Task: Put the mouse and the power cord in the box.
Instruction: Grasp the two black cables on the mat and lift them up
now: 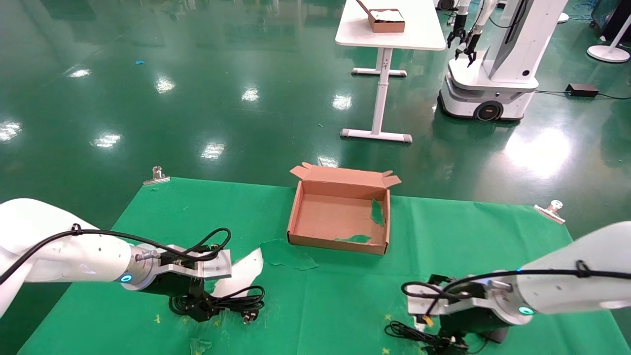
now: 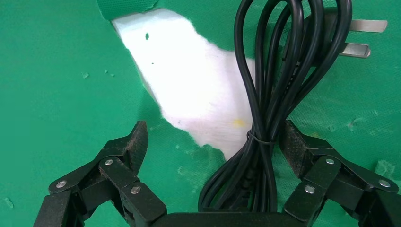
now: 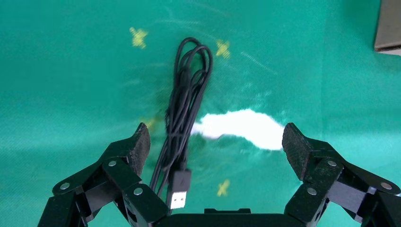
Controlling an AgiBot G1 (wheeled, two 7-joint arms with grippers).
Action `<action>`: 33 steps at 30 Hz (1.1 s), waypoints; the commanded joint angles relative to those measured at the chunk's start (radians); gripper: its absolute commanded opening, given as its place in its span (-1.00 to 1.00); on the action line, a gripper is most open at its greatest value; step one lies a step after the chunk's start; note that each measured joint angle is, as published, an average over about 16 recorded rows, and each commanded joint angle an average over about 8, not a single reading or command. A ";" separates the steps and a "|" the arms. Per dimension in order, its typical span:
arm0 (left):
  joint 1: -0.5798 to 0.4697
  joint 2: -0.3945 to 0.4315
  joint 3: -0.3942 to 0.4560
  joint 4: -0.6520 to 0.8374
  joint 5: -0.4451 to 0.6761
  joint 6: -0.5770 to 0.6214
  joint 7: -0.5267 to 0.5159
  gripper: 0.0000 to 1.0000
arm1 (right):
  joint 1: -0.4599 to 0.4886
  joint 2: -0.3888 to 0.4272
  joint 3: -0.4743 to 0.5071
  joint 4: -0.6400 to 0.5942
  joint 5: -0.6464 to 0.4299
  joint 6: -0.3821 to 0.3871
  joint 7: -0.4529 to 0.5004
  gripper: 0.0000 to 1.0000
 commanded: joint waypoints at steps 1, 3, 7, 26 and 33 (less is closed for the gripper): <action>-0.002 0.001 0.000 0.005 -0.001 -0.001 0.004 0.41 | 0.012 -0.027 -0.007 -0.047 -0.012 0.013 -0.014 1.00; -0.003 0.003 -0.001 0.010 -0.001 -0.001 0.006 -0.09 | 0.020 -0.043 -0.015 -0.076 -0.025 0.017 -0.024 0.56; -0.004 0.004 -0.001 0.015 -0.002 -0.003 0.009 -0.94 | 0.028 -0.060 -0.026 -0.105 -0.042 0.018 -0.032 -0.44; -0.004 0.004 -0.001 0.012 -0.002 -0.003 0.008 -1.00 | 0.022 -0.049 -0.019 -0.089 -0.029 0.016 -0.030 -1.00; -0.004 0.003 -0.001 0.011 -0.003 -0.002 0.008 -1.00 | 0.021 -0.046 -0.017 -0.085 -0.025 0.016 -0.029 -1.00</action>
